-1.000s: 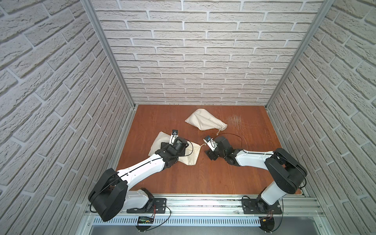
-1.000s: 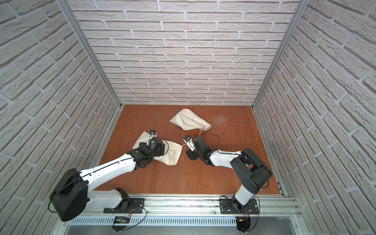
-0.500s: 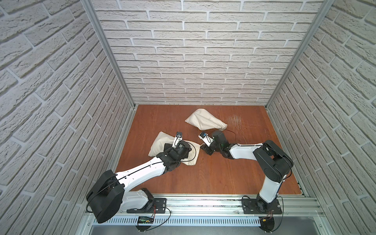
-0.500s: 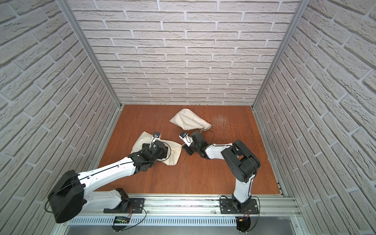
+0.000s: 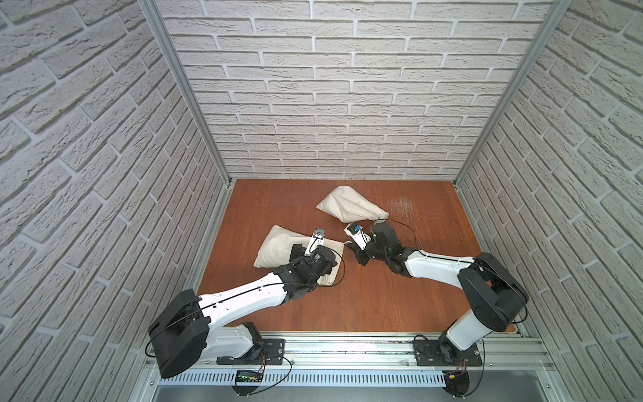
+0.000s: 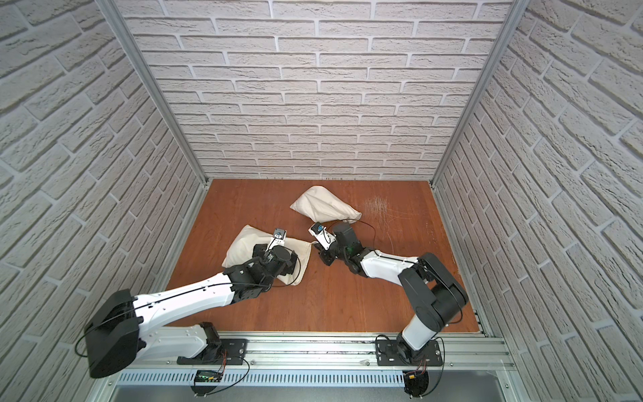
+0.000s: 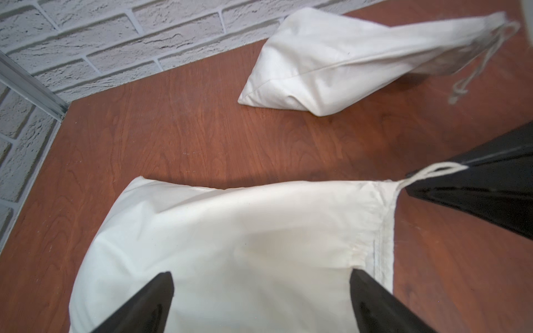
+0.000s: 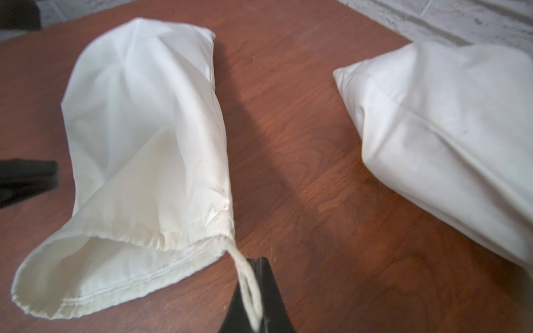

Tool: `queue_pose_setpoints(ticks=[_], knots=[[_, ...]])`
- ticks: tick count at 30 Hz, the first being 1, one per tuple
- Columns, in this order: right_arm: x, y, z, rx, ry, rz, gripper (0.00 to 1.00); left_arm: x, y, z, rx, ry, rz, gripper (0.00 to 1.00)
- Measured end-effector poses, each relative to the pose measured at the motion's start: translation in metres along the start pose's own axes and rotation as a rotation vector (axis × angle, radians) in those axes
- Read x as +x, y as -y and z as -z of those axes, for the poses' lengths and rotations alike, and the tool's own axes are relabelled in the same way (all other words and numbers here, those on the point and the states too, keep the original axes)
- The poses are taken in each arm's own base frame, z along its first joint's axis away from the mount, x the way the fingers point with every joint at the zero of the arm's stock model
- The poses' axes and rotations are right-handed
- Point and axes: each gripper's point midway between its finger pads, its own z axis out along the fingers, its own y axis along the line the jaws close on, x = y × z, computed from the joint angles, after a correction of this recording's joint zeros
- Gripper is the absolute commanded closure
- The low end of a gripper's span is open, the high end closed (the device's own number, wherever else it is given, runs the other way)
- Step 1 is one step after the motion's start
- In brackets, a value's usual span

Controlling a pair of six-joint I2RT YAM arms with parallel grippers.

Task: Close the soil bag
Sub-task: Frap the soil bag at the center of the board.

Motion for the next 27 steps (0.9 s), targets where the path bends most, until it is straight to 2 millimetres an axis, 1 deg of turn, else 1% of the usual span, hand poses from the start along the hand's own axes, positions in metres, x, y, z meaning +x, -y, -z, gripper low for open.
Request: queue_pose_setpoints(ticks=[2,4,8,13,16,21,25,27], knots=[[-0.016,0.000,0.015,0.012,0.032,-0.012,0.97,-0.009,0.008,0.009,0.048,0.048,0.004,0.02],[-0.025,-0.003,0.026,0.016,0.047,-0.024,0.97,-0.016,0.018,0.016,0.093,0.085,-0.004,0.02],[-0.035,-0.010,0.045,0.013,0.053,-0.045,0.97,-0.028,0.043,0.026,0.184,0.151,-0.035,0.02],[-0.041,-0.020,0.058,0.002,0.040,-0.063,0.97,-0.047,0.064,0.029,0.263,0.231,-0.052,0.24],[-0.041,-0.024,0.064,-0.003,0.033,-0.074,0.97,-0.052,0.078,0.027,0.311,0.257,-0.084,0.35],[-0.044,-0.026,0.072,-0.001,0.032,-0.090,0.97,-0.052,0.102,0.020,0.379,0.258,-0.138,0.47],[-0.047,-0.027,0.081,0.002,0.040,-0.094,0.97,-0.047,0.111,0.015,0.402,0.246,-0.157,0.51],[-0.050,-0.028,0.085,0.003,0.047,-0.092,0.97,-0.043,0.112,0.011,0.397,0.235,-0.163,0.64]])
